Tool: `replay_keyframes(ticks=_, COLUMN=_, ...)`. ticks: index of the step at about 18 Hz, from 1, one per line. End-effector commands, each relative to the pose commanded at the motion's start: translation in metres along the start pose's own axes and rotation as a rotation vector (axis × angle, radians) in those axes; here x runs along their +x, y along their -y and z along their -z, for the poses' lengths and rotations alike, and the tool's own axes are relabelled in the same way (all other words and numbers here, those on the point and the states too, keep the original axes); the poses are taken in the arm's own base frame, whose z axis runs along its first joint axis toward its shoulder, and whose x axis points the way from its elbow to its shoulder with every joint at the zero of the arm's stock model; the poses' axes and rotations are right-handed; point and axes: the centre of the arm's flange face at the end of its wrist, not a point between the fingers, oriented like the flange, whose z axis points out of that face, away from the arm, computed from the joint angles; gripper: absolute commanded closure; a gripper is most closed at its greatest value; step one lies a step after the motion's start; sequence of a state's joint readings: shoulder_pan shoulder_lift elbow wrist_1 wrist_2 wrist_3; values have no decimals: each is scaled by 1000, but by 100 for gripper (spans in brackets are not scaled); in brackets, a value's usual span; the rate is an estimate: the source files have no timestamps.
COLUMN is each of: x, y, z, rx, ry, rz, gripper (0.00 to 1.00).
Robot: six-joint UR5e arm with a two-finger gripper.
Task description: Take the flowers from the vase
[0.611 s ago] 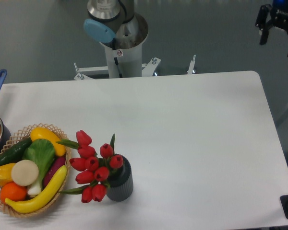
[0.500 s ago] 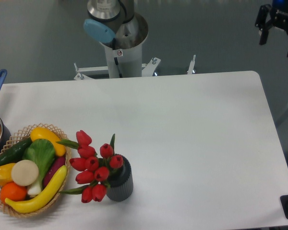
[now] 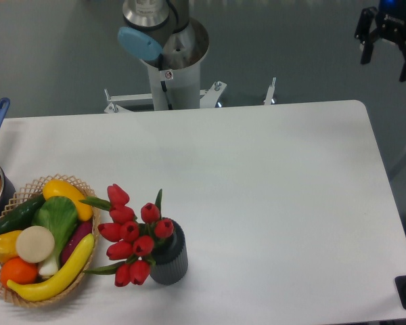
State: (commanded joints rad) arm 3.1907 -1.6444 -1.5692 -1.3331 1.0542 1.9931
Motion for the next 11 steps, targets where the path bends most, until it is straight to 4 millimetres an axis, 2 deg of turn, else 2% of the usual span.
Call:
replay_keyframes(ticks=5, x=3, y=9, z=-13, rx=124, ry=22, rz=159, gripper=0)
replay_keyframes(ticks=8, x=14, y=18, z=-35, rx=284, ry=19, rz=256, gripper=0)
replay_keyframes(ticks=9, x=22, y=26, z=-44, rx=360, ry=9, rz=320, gripper=0)
replay_keyframes(ticks=11, x=25, y=49, z=-54, rx=453, ry=-16, rz=390, gripper=0)
